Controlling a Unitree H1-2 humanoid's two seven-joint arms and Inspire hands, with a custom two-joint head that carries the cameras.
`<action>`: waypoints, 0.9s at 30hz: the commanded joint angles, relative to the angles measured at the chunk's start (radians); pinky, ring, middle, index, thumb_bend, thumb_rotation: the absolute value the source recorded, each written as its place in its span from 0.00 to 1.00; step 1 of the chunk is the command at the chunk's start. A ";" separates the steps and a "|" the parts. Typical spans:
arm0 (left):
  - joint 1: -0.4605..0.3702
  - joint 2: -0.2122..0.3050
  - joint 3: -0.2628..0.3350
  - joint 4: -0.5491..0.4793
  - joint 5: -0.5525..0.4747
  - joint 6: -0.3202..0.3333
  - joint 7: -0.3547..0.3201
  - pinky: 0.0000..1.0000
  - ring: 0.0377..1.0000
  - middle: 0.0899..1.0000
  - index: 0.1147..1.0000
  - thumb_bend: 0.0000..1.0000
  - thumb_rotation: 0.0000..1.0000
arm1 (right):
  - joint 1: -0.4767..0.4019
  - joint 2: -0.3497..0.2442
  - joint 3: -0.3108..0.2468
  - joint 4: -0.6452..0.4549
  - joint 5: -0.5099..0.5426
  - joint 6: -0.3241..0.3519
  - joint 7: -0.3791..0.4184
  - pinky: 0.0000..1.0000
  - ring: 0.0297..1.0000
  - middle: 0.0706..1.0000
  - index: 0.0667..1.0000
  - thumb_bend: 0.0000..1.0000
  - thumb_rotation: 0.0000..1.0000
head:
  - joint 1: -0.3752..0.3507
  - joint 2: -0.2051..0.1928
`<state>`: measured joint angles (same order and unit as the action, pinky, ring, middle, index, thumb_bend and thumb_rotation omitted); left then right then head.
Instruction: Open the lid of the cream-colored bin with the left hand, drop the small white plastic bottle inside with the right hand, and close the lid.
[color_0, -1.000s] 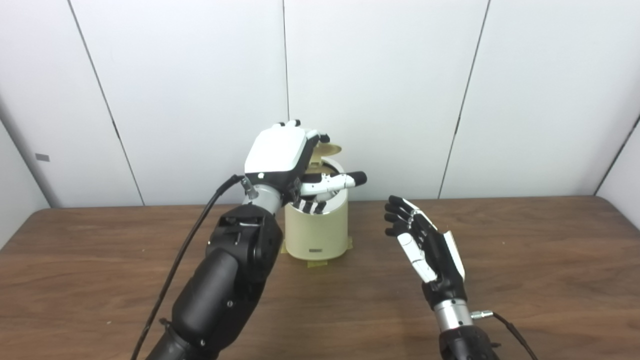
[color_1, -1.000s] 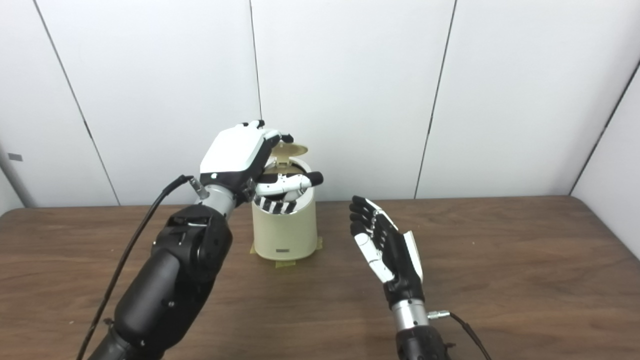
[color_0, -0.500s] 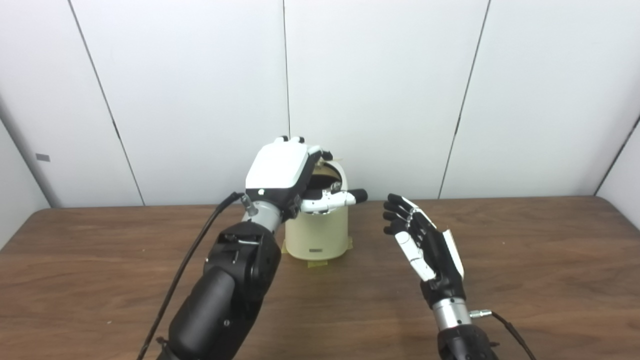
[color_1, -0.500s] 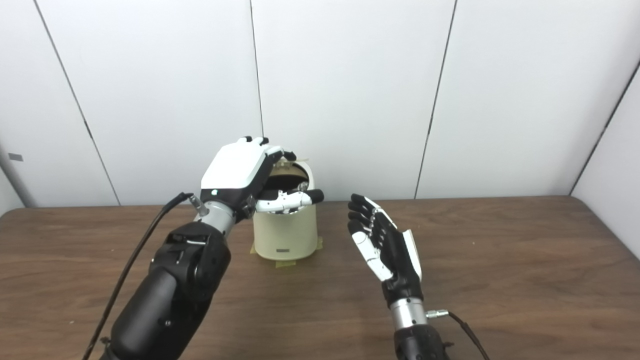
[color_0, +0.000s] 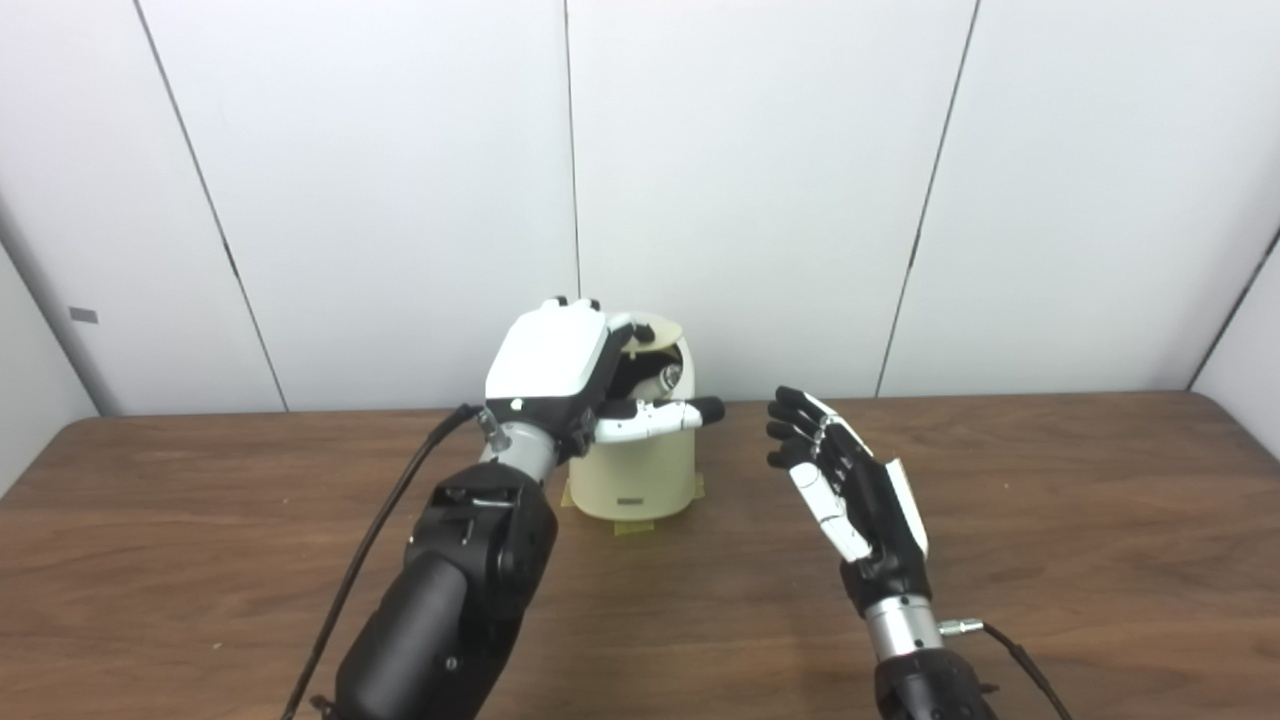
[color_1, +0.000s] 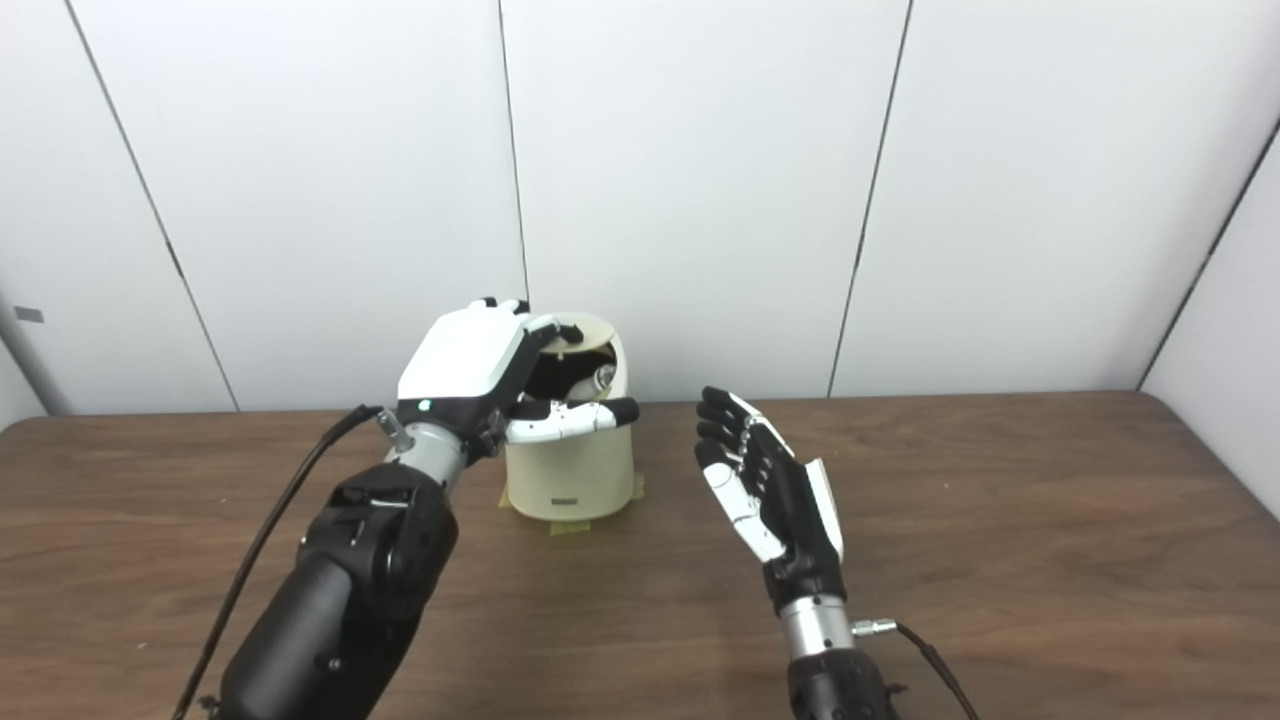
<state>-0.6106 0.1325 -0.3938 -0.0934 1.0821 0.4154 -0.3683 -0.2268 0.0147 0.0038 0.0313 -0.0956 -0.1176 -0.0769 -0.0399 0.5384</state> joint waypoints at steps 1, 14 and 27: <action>-0.037 -0.003 0.007 0.000 0.013 0.008 0.005 1.00 0.96 0.83 0.79 0.88 1.00 | -0.023 0.001 0.001 -0.047 0.002 -0.001 0.003 0.70 0.79 0.80 0.79 0.41 0.71 | -0.002 0.003; -0.016 0.004 0.004 0.037 -0.006 0.000 -0.002 1.00 0.94 0.81 0.78 0.89 1.00 | -0.020 0.004 0.004 -0.070 -0.009 0.022 0.000 0.69 0.78 0.79 0.79 0.39 0.72 | -0.010 0.022; 0.021 0.051 -0.146 0.052 0.244 -0.062 0.058 1.00 0.96 0.82 0.79 0.89 0.95 | -0.020 0.013 0.007 -0.092 -0.024 0.042 -0.003 0.70 0.79 0.80 0.79 0.38 0.71 | -0.013 0.033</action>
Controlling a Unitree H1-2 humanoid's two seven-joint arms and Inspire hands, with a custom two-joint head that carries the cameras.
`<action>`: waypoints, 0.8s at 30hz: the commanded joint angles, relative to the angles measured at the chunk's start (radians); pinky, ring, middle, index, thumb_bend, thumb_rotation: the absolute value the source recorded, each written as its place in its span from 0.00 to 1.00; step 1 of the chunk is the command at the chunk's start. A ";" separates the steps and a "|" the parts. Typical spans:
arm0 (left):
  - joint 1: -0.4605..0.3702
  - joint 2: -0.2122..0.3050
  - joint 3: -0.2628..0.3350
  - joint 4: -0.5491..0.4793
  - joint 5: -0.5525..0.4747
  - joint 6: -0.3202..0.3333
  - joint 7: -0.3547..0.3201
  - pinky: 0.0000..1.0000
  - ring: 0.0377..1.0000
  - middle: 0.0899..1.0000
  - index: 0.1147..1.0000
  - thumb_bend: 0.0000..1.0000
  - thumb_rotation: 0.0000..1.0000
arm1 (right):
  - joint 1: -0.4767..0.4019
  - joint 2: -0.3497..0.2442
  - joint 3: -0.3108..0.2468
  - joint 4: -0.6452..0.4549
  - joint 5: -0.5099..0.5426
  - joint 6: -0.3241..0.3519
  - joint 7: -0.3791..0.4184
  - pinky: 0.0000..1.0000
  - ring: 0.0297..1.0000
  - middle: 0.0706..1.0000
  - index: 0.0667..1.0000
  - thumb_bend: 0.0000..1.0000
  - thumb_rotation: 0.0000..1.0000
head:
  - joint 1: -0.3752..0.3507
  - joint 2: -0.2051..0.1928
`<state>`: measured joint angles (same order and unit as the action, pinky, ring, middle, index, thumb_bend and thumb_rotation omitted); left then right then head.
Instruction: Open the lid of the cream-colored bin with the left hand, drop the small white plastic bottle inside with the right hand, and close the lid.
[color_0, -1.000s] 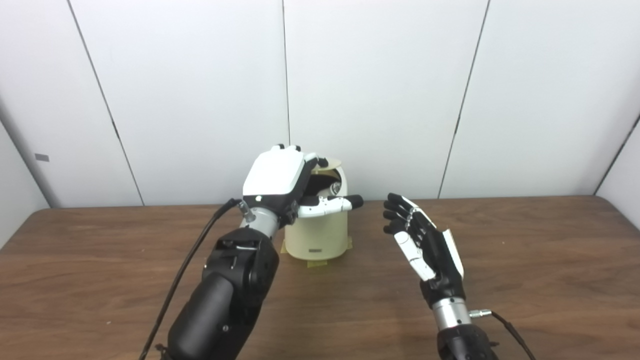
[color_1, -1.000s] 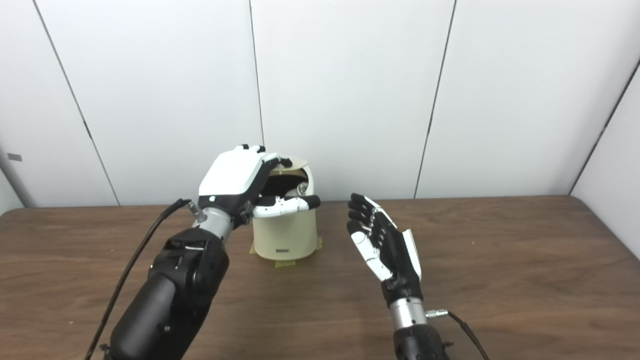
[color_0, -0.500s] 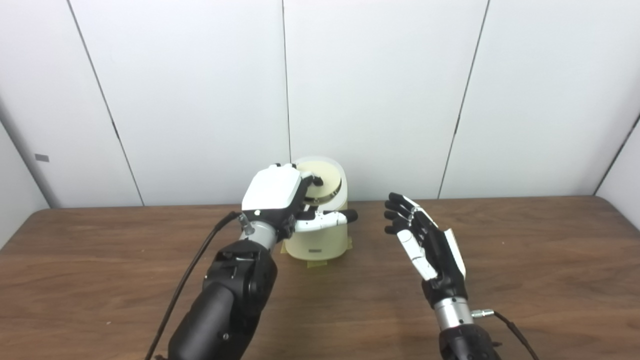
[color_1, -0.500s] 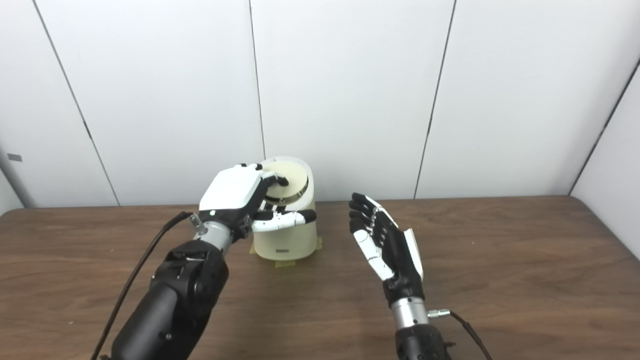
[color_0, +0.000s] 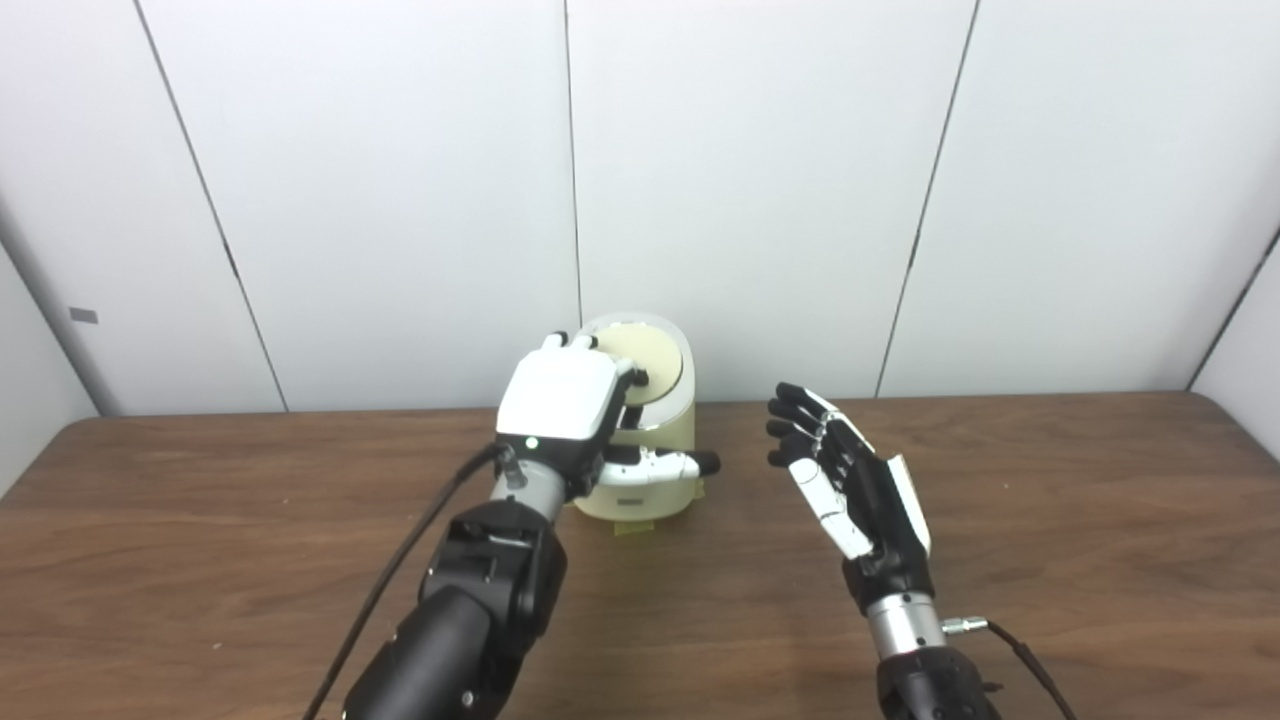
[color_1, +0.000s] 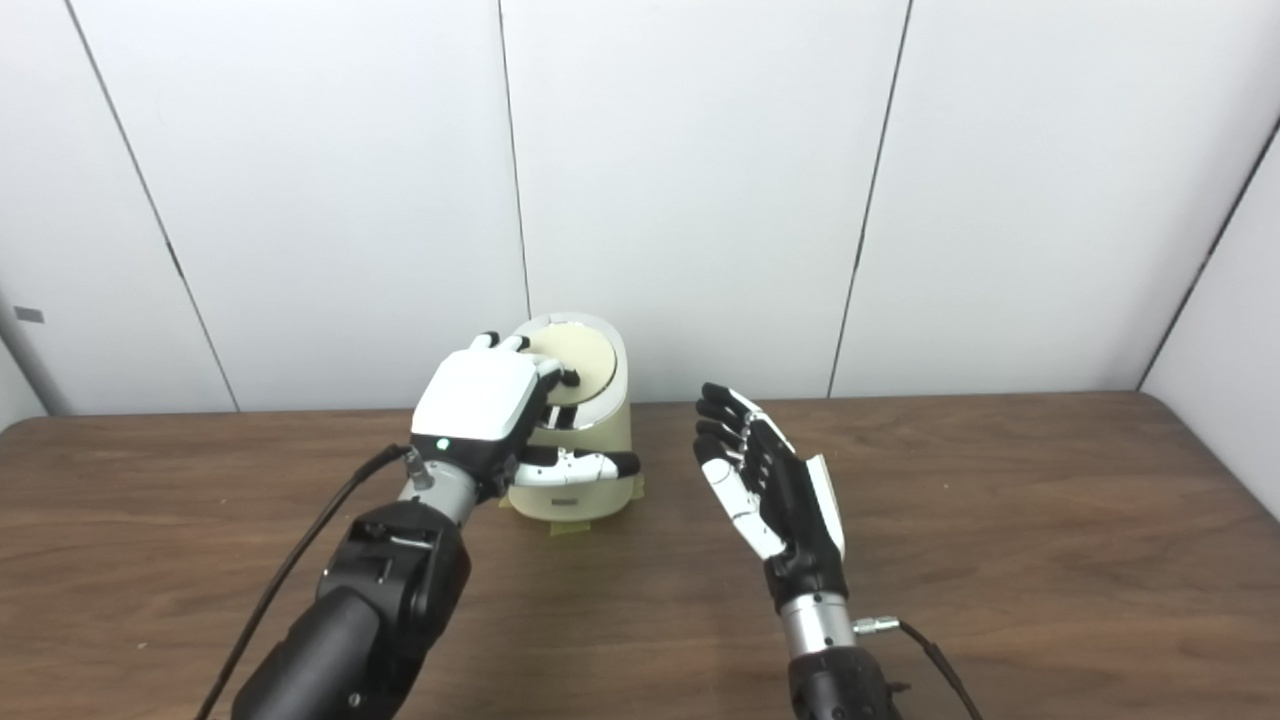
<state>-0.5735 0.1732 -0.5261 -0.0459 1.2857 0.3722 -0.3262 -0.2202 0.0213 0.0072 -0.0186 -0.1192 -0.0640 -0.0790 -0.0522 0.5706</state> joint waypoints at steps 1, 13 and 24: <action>-0.011 0.014 -0.025 0.011 0.063 -0.029 0.030 1.00 0.96 0.81 0.78 0.89 0.95 | -0.026 0.006 0.004 -0.043 -0.002 -0.011 -0.002 0.70 0.79 0.79 0.79 0.38 0.71 | -0.001 0.002; 0.071 0.020 -0.061 0.025 0.149 -0.107 0.047 1.00 0.98 0.83 0.79 0.87 0.91 | -0.034 0.011 0.001 -0.027 0.011 -0.016 -0.003 0.70 0.78 0.79 0.79 0.39 0.72 | -0.003 0.003; 0.098 -0.035 0.045 0.000 0.046 -0.084 0.083 1.00 1.00 0.94 0.91 0.86 0.94 | -0.033 0.010 -0.001 -0.019 0.013 -0.018 -0.003 0.70 0.78 0.79 0.79 0.40 0.73 | -0.003 0.003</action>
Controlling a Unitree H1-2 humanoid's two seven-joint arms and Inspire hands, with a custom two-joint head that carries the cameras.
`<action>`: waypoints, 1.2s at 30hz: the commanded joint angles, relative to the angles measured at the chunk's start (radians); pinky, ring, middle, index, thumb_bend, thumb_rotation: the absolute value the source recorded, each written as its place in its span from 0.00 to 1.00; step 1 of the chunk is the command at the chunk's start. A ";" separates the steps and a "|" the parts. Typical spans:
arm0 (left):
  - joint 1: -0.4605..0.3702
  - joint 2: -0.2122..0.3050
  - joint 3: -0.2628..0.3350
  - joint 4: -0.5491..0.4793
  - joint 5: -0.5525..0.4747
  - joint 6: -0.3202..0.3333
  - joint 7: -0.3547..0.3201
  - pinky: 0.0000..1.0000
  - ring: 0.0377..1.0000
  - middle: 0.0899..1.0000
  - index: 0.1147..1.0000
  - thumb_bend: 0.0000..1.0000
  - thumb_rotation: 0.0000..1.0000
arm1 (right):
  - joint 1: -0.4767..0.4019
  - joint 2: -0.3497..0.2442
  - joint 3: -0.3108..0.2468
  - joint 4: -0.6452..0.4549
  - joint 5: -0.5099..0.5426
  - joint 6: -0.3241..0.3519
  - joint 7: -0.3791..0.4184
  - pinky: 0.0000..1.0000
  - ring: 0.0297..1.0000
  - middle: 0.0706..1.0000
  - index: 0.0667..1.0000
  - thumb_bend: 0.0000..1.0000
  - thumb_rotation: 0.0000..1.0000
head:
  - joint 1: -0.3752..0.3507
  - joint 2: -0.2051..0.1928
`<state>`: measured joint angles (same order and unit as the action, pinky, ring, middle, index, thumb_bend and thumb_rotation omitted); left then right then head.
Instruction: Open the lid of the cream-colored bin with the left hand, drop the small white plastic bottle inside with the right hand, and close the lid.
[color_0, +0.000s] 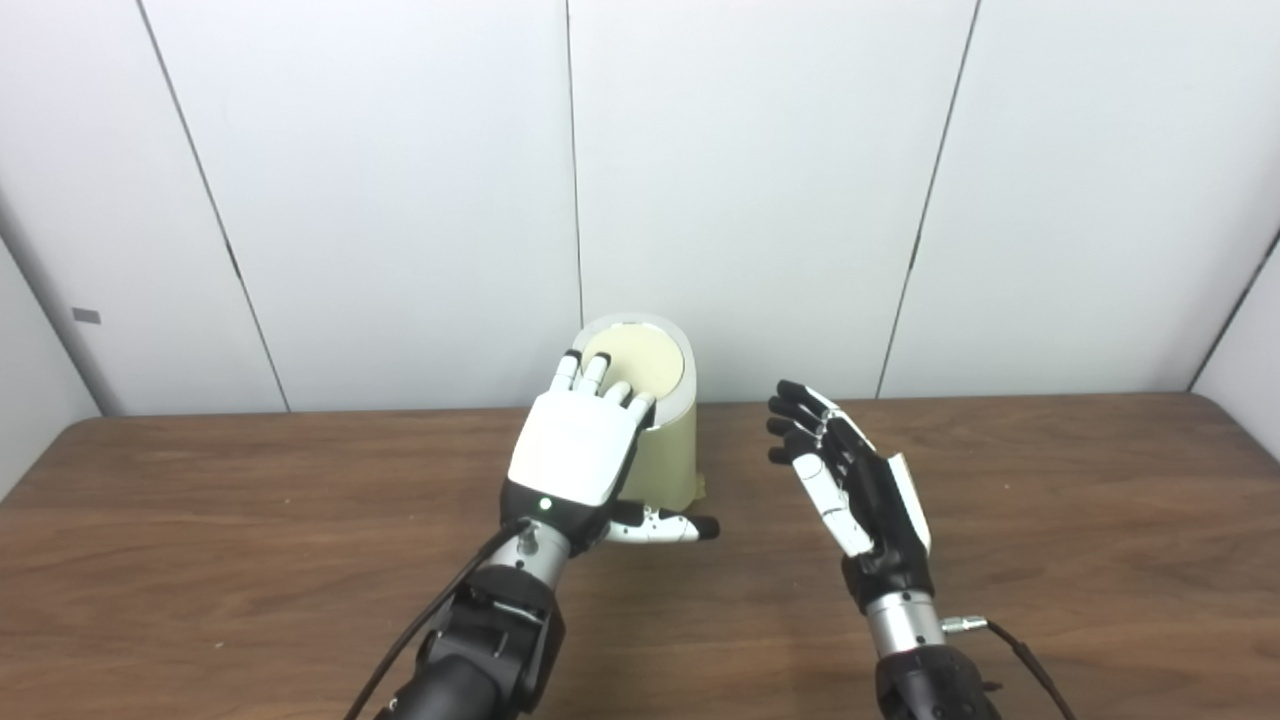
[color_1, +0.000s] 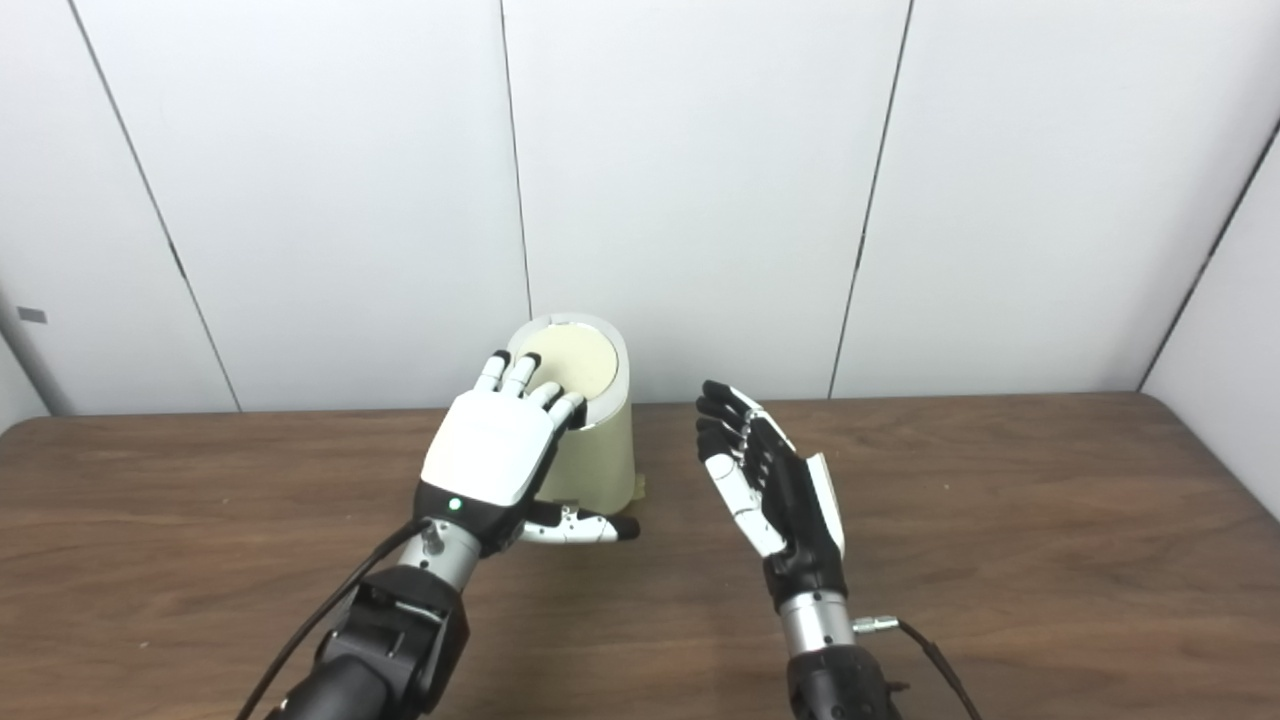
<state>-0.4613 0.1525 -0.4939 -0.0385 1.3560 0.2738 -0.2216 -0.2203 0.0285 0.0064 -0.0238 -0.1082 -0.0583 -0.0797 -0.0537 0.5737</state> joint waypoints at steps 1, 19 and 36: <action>-0.013 -0.027 0.028 -0.009 -0.034 0.026 -0.021 1.00 1.00 0.97 0.95 0.86 0.93 | -0.033 0.003 0.000 -0.014 0.007 -0.023 0.000 0.70 0.78 0.79 0.79 0.41 0.74 | -0.001 0.000; 0.008 -0.106 0.192 -0.090 -0.245 -0.003 0.191 1.00 1.00 1.00 1.00 0.60 1.00 | -0.034 0.008 -0.002 -0.005 0.034 -0.022 0.004 0.71 0.79 0.80 0.79 0.41 0.71 | -0.001 -0.004; 0.191 -0.184 0.470 -0.201 -1.210 -0.327 0.324 0.68 0.77 0.78 0.76 0.20 0.70 | -0.041 0.002 -0.010 0.014 0.041 -0.056 -0.002 0.67 0.76 0.77 0.76 0.26 0.55 | 0.007 -0.017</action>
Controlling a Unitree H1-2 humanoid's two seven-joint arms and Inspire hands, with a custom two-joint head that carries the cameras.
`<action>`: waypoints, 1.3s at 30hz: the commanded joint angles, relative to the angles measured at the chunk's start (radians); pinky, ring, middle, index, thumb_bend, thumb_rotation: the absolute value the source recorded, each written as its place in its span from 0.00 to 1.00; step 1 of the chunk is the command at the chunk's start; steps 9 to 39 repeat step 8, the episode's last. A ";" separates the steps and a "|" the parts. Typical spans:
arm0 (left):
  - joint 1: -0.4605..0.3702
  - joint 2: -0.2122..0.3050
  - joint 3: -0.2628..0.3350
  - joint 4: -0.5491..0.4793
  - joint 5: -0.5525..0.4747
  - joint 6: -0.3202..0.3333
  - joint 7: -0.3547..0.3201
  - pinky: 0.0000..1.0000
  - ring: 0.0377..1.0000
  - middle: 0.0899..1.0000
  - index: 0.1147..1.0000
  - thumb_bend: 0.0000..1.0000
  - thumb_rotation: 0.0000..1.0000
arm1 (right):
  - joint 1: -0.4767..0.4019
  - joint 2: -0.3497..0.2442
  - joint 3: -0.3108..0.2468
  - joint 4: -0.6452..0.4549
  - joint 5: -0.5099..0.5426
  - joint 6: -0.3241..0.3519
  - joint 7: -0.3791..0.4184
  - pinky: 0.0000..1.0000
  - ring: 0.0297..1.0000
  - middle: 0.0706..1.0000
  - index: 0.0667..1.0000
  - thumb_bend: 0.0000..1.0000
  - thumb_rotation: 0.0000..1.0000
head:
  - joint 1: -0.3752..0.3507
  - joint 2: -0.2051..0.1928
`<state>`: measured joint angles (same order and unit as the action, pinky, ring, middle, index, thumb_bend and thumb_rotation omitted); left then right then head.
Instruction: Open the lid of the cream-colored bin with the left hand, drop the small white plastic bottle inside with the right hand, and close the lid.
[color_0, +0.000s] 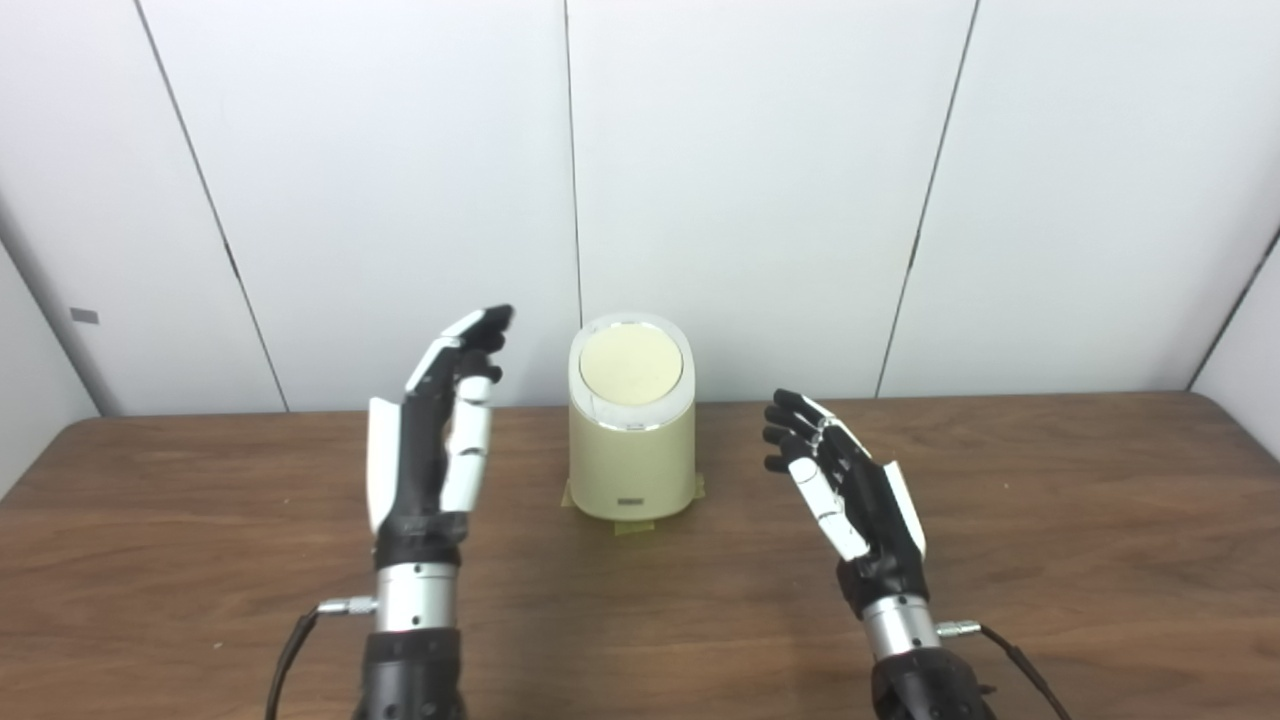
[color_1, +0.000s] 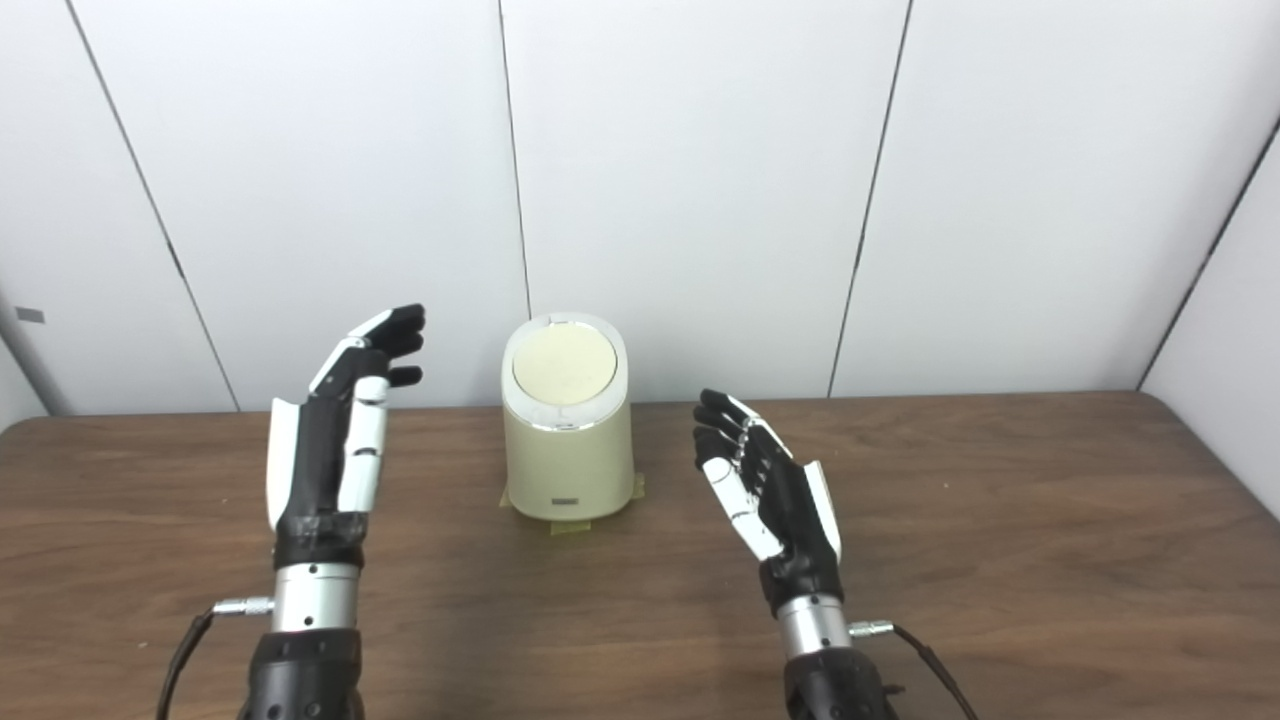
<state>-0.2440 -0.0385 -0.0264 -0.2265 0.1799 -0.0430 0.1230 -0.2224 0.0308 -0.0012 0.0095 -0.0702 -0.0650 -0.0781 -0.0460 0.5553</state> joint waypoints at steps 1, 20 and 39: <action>-0.016 0.014 0.010 -0.004 -0.059 -0.020 -0.030 0.67 0.76 0.77 0.75 0.20 0.68 | -0.038 0.000 -0.003 -0.022 -0.006 -0.051 -0.009 0.67 0.76 0.76 0.75 0.25 0.53 | -0.001 0.002; 0.041 0.011 0.029 0.007 -0.085 -0.043 -0.025 0.70 0.78 0.78 0.77 0.21 0.50 | -0.032 0.008 -0.012 -0.028 -0.027 -0.076 -0.038 0.62 0.73 0.73 0.72 0.29 0.34 | 0.000 0.007; 0.041 0.011 0.029 0.007 -0.085 -0.043 -0.025 0.70 0.78 0.78 0.77 0.21 0.50 | -0.032 0.008 -0.012 -0.028 -0.027 -0.076 -0.038 0.62 0.73 0.73 0.72 0.29 0.34 | 0.000 0.007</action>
